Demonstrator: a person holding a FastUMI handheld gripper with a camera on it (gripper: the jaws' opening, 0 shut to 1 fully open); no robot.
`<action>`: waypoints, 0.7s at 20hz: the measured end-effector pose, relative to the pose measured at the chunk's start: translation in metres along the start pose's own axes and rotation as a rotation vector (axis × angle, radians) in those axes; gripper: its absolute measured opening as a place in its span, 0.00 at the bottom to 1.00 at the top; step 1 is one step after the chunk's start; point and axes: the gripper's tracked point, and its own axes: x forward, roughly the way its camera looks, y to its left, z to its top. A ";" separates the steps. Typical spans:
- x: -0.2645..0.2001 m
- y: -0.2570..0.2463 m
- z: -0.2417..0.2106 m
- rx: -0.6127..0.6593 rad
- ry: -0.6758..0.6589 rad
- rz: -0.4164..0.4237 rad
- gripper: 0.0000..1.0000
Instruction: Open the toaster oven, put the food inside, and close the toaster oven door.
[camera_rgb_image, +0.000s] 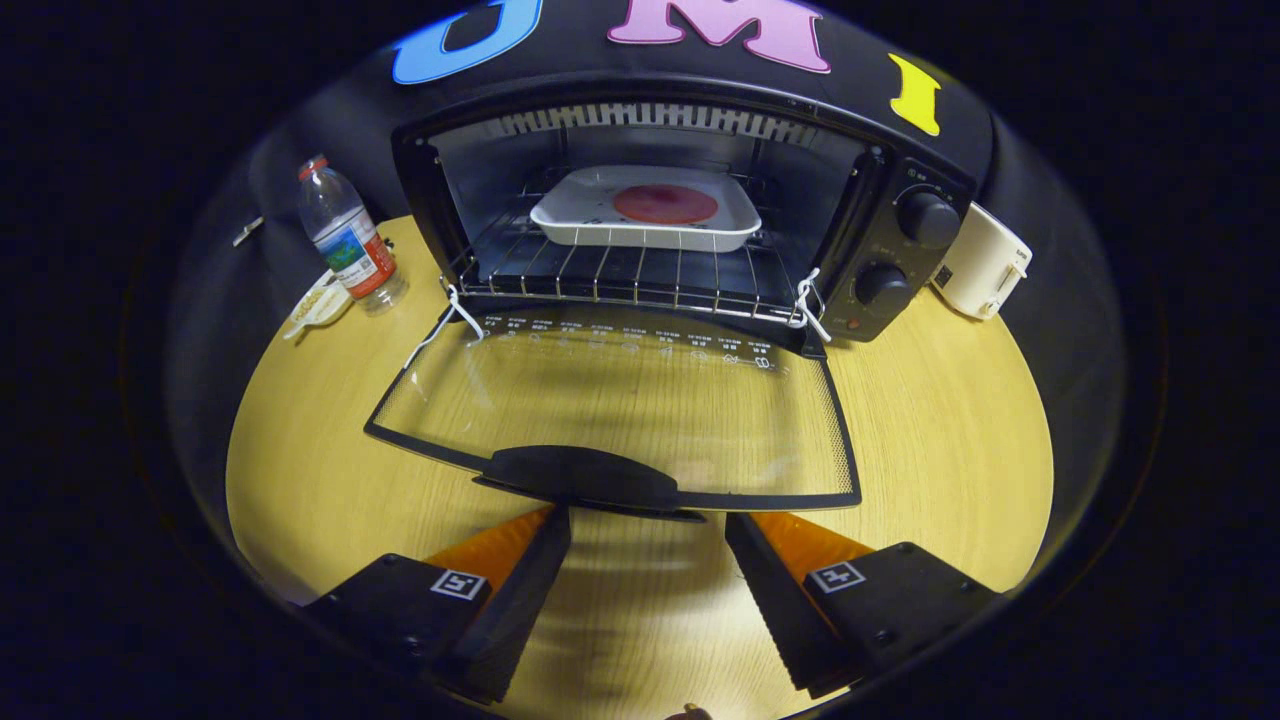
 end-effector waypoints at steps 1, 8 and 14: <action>-0.004 -0.001 0.004 -0.016 -0.016 0.004 1.00; -0.039 0.002 0.037 0.047 -0.158 0.010 1.00; -0.069 0.009 0.067 0.112 -0.272 0.023 0.99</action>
